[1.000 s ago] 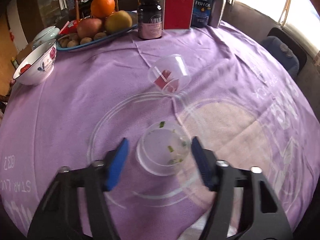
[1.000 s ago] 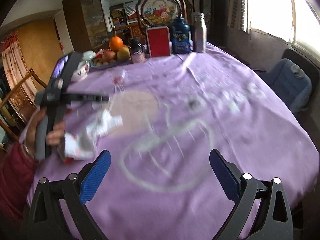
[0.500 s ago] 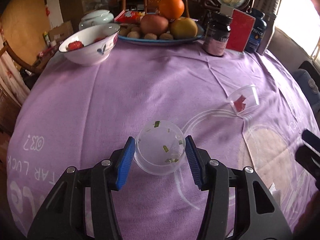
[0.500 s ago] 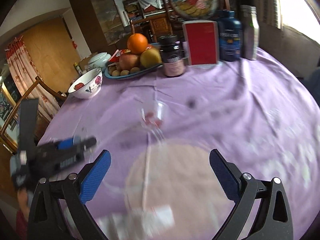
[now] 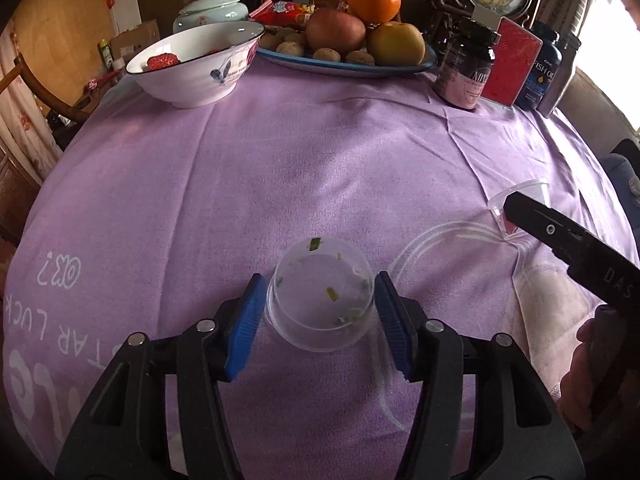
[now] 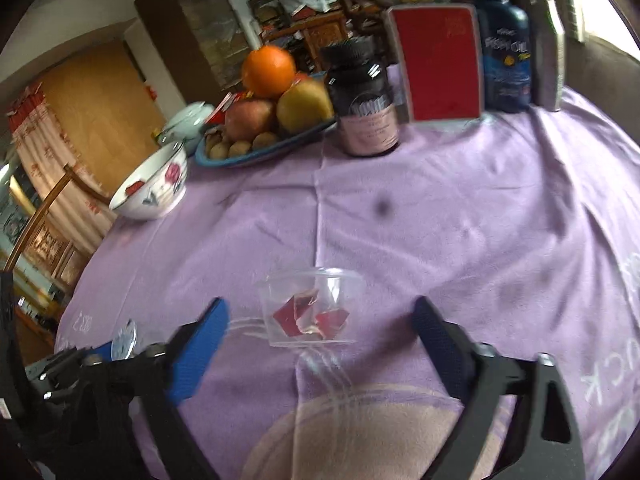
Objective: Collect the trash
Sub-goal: 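Grasp the clear plastic dish with the left tool while the right tool grasps the clear cup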
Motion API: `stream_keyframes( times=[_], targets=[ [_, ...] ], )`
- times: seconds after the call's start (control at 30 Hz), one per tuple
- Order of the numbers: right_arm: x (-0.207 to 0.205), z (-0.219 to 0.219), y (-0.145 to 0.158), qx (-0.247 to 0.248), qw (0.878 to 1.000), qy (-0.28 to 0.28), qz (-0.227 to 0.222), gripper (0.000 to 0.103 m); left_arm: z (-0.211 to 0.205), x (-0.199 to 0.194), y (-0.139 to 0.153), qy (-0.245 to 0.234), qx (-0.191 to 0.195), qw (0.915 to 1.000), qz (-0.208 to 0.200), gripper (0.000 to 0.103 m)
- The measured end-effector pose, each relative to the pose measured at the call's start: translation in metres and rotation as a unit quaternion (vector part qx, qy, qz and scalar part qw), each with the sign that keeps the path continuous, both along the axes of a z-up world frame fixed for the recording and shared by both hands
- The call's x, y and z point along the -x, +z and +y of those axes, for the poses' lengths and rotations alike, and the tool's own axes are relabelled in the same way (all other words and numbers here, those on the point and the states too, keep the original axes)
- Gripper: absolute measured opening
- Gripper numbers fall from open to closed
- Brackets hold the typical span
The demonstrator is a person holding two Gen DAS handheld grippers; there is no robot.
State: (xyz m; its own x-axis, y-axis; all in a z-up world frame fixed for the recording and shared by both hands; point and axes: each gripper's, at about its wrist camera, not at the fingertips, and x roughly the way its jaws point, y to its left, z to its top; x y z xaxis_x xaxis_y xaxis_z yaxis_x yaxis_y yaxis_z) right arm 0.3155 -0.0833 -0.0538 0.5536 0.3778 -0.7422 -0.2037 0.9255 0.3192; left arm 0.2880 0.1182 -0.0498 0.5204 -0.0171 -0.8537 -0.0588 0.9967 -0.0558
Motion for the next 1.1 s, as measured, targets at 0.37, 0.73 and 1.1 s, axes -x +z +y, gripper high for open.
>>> stream_keyframes(
  times=[0.37, 0.73, 1.1],
  targets=[
    [0.018, -0.017, 0.023, 0.001, 0.999, -0.021, -0.029, 0.051, 0.011, 0.004, 0.01, 0.006, 0.022, 0.9995, -0.024, 0.052],
    [0.045, -0.03, 0.032, -0.002, 0.999, -0.034, -0.04, 0.051, 0.009, 0.011, 0.027, -0.002, 0.022, 0.9985, -0.049, 0.052],
    [0.11, -0.06, 0.039, -0.013, 0.996, -0.059, -0.062, 0.051, 0.0, 0.035, 0.051, -0.014, 0.028, 0.9956, -0.088, 0.052]
  ],
)
